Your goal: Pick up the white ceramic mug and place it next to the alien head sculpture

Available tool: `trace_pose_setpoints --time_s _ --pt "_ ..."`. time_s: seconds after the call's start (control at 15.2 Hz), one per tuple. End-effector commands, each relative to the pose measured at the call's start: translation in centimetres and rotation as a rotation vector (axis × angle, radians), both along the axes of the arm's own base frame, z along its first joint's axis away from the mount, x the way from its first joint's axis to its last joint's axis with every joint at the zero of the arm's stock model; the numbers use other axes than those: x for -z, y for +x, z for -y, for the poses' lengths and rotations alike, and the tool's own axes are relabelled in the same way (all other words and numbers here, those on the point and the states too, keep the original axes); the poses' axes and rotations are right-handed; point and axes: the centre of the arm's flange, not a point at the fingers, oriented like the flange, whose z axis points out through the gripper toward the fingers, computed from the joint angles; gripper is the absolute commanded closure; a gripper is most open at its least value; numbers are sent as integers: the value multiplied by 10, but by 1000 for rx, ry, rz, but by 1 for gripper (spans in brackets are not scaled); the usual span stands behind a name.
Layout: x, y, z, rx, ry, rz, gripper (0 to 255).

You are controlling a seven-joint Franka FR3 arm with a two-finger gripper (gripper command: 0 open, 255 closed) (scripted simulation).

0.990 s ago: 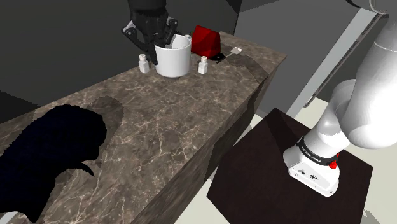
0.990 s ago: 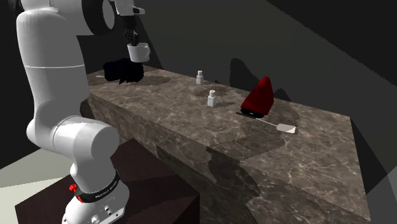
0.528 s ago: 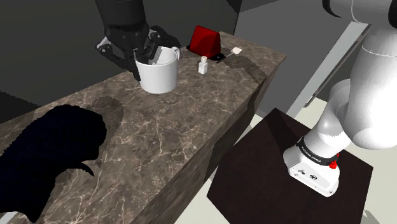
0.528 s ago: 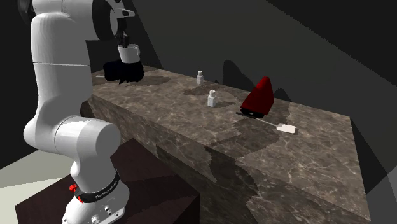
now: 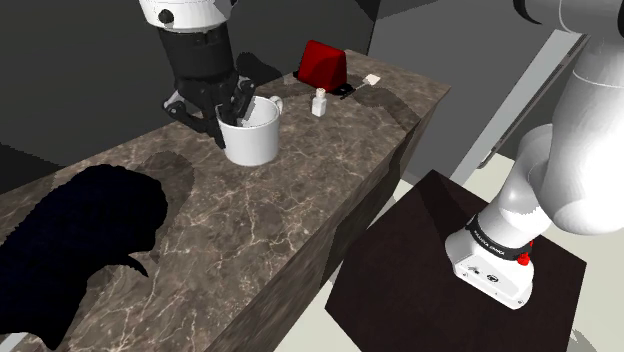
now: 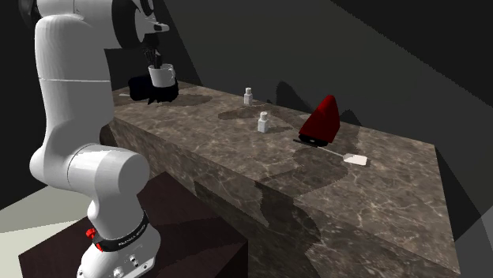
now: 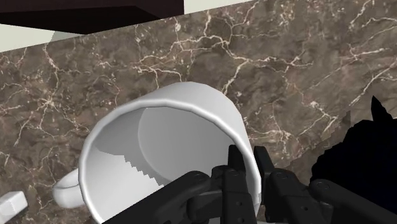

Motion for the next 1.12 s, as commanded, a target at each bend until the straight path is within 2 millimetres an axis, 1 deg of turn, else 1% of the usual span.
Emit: trace_pose_setpoints --time_s 0.0,1.06 --pt "11 1 -2 0 0 0 255" --pt "95 1 -2 0 0 0 255"
